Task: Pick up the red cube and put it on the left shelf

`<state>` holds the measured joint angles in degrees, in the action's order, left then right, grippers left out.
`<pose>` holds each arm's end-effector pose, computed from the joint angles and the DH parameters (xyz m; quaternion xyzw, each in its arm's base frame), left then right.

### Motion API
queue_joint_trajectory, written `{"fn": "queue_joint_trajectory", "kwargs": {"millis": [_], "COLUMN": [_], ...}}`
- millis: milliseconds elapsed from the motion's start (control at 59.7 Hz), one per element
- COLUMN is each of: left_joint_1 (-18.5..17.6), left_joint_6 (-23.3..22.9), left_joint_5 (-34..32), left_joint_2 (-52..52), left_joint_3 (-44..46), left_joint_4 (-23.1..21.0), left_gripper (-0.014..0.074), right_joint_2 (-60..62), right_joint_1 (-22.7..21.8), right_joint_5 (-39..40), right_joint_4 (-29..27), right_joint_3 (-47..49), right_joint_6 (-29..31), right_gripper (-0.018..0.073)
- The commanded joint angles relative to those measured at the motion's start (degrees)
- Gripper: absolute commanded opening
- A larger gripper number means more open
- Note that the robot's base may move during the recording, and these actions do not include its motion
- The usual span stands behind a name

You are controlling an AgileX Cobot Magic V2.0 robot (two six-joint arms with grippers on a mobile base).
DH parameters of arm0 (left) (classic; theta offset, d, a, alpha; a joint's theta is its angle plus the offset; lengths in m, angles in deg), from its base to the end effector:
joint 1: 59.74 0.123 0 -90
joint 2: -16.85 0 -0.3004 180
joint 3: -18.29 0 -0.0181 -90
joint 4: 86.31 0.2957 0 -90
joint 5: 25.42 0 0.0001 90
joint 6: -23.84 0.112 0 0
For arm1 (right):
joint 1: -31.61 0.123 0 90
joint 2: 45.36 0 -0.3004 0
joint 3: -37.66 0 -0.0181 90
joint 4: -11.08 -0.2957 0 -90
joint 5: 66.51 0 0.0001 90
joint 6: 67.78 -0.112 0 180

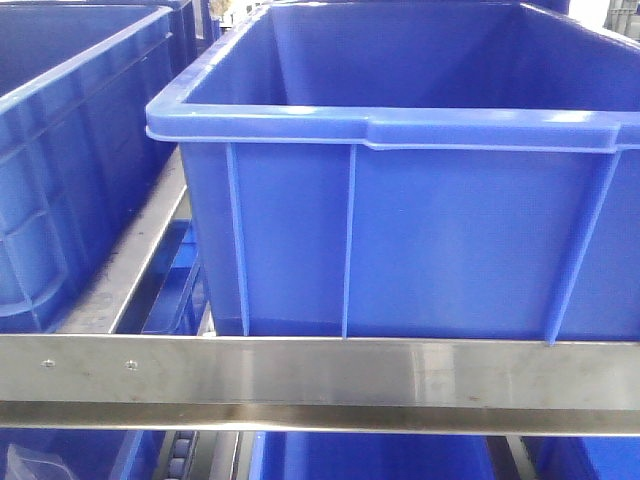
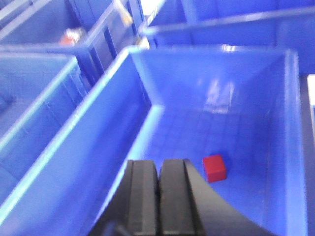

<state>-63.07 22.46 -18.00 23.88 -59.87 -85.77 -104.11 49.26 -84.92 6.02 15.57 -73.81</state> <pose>0.1067 -0.0061 0.1974 0.0153 0.7229 -0.0247 0.6904 0.2313 0.0769 0.4268 -0.0543 0.7595 0.1697 0.6256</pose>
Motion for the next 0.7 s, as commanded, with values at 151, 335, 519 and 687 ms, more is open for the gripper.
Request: {"fn": "queue_joint_trajectory", "kwargs": {"millis": [151,335,519,687], "left_joint_1": [-0.23,-0.23,-0.23,-0.23], "left_joint_6": [-0.05,-0.05,-0.05,-0.05], "left_joint_5": [-5.01,-5.01,-5.01,-5.01], "left_joint_2": [-0.92,-0.92,-0.92,-0.92], "left_joint_3": [-1.32,-1.32,-1.32,-1.32], "left_joint_4": [-0.17,-0.54,-0.17,-0.17], "left_gripper": [0.0102,0.0102,0.0102,0.0102], "right_joint_2": [1.48,1.47,2.54,6.49], "right_joint_1": [-0.14,-0.14,-0.23,-4.42], "right_joint_5": [5.47,5.26,5.01,5.49], "right_joint_4": [0.39,0.39,1.25,3.16], "right_joint_3": [1.14,1.14,0.53,-3.70], "right_joint_6": [0.14,0.14,0.14,0.20], "right_gripper": [0.0051,0.0051,0.0051,0.0051]}}
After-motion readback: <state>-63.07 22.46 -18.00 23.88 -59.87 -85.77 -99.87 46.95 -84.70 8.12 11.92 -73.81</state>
